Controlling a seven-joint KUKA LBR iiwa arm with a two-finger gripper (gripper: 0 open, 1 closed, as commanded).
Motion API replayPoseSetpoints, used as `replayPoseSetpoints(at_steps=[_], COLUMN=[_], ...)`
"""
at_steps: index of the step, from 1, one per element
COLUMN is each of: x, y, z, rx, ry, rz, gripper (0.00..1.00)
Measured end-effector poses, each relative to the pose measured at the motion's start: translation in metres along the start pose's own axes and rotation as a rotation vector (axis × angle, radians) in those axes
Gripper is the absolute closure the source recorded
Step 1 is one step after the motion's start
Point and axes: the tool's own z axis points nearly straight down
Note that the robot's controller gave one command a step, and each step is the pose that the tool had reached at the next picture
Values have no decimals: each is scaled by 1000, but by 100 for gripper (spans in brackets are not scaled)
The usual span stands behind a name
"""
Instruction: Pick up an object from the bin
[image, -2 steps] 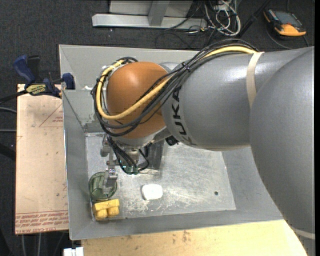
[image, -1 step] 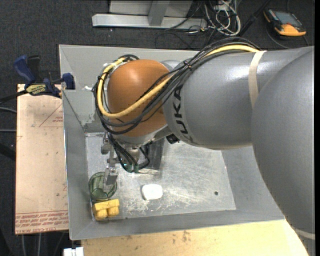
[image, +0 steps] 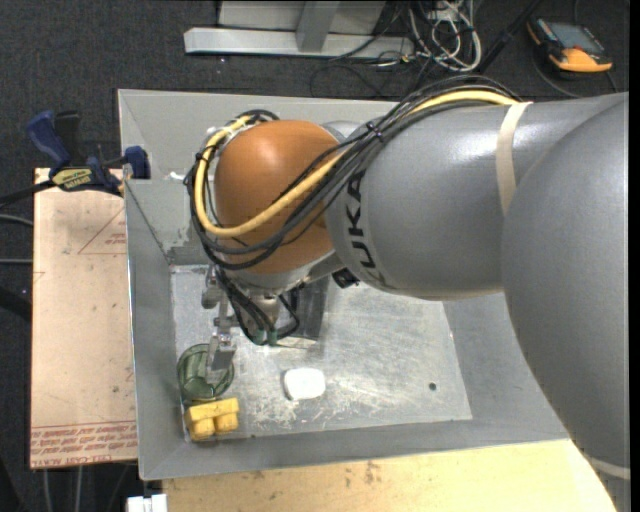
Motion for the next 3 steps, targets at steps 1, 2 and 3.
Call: replayPoseSetpoints(at_steps=[1, 2, 3], x=[-39, -39, -35], y=[2, 2, -2], z=[94, 94, 40], rx=[-2, -2, 2], ry=[-1, -1, 5], rz=[-32, -32, -51], gripper=[100, 100, 100])
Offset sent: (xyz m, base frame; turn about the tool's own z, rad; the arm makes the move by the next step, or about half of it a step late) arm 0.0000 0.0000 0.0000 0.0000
